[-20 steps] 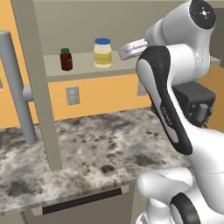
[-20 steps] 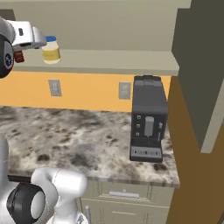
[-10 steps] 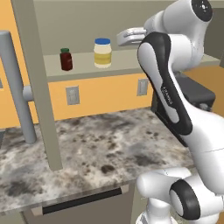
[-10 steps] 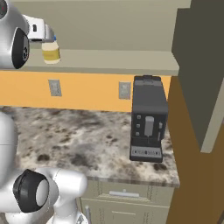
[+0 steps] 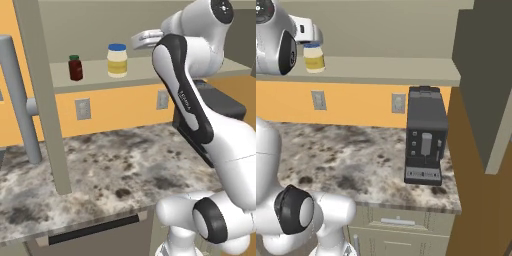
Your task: Collect the paprika, mayonnaise, and shaker from the cabinet and place them next to the stove.
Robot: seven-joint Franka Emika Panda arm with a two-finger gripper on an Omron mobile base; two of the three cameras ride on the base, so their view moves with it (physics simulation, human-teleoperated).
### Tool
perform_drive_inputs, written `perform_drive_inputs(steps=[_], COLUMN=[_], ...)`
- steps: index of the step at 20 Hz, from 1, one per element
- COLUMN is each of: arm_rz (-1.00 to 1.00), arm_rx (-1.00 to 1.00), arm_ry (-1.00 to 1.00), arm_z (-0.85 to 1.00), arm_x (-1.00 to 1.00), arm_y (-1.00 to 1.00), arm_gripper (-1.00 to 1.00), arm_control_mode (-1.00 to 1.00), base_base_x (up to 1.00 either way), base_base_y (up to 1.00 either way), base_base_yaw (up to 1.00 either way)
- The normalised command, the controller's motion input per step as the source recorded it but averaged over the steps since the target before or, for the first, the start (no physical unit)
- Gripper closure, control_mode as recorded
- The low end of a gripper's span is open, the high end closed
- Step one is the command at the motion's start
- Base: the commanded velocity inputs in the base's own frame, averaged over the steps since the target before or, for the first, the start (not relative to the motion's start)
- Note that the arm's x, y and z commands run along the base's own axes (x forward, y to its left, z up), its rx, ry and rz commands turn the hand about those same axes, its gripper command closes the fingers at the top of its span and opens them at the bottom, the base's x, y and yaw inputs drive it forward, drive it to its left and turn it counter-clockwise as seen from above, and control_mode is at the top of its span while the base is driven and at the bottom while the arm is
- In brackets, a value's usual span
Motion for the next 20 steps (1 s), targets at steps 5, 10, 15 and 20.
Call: perform_drive_inputs(steps=[5,10,15,20], arm_rz=[0.00,0.02,0.03,0.05], arm_rx=[-0.06,0.00,0.06,0.07], arm_ry=[0.00,-0.01,-0.03,-0.09], arm_z=[0.04,0.03,-0.05,-0.01], arm_x=[0.33,0.32,0.32,0.30], arm_y=[0.01,0.09,0.05,0.00], arm_gripper=[-1.00,-1.00,-1.00,-1.00], arm_control_mode=[-1.00,-1.00,-1.00,-1.00], base_base_x=[0.00,0.00,0.00,0.00], base_base_y=[0.00,0.00,0.00,0.00], base_base_yaw=[0.00,0.00,0.00,0.00])
